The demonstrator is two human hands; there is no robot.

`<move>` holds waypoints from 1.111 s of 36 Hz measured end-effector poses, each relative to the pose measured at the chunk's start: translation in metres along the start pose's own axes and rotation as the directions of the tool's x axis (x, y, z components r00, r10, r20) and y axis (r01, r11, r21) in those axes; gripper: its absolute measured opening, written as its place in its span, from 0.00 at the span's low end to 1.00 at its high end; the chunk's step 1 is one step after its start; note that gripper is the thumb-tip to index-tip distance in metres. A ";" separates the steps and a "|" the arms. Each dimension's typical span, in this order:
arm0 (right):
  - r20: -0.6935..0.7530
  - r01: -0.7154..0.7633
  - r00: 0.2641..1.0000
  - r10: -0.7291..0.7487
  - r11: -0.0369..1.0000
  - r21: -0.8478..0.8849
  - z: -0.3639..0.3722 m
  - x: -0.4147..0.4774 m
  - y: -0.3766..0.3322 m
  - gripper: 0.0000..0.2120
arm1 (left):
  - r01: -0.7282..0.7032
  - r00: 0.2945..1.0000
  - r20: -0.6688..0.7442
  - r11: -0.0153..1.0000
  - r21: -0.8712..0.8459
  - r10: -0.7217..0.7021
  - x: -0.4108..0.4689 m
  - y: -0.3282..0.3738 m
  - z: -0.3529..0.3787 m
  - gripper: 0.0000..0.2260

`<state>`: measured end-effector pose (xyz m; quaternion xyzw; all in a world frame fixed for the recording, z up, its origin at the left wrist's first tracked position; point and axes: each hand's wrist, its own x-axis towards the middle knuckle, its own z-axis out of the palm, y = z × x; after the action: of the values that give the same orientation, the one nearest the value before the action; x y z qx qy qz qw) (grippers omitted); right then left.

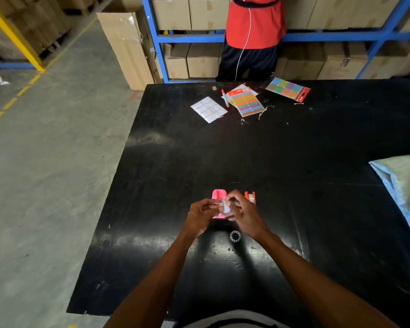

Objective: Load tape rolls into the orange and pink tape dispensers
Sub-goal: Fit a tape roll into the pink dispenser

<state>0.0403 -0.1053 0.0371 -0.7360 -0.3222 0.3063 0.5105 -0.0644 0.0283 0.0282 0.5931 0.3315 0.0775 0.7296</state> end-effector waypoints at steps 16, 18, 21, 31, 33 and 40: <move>-0.004 -0.004 1.000 0.003 0.961 -0.278 0.006 0.004 0.005 0.08 | 0.002 1.000 -0.011 0.994 0.113 -0.001 0.009 -0.004 0.000 0.11; -0.013 0.003 1.000 -0.006 0.964 -0.264 0.006 0.004 0.005 0.05 | 0.001 1.000 -0.014 0.994 0.111 0.000 0.011 -0.003 0.000 0.11; -0.044 0.001 0.999 -0.013 0.967 -0.256 0.007 0.003 0.003 0.01 | -0.004 1.000 -0.013 0.995 0.102 0.005 0.011 0.000 0.001 0.11; 0.087 -0.100 0.992 0.095 0.994 0.043 -0.007 0.005 0.014 0.19 | 0.026 1.000 0.000 0.999 0.046 -0.026 0.010 0.000 -0.005 0.12; 0.074 -0.102 0.992 0.100 0.995 0.021 -0.007 0.007 0.017 0.21 | 0.026 1.000 0.005 0.999 0.038 -0.026 0.010 0.000 -0.005 0.11; 0.008 -0.088 0.996 0.088 0.994 -0.070 -0.001 0.012 0.020 0.18 | 0.030 0.999 -0.013 1.000 -0.008 -0.031 0.001 0.003 0.001 0.11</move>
<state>0.0510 -0.1020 0.0169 -0.7651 -0.3028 0.3212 0.4687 -0.0622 0.0284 0.0312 0.5848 0.3449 0.0714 0.7308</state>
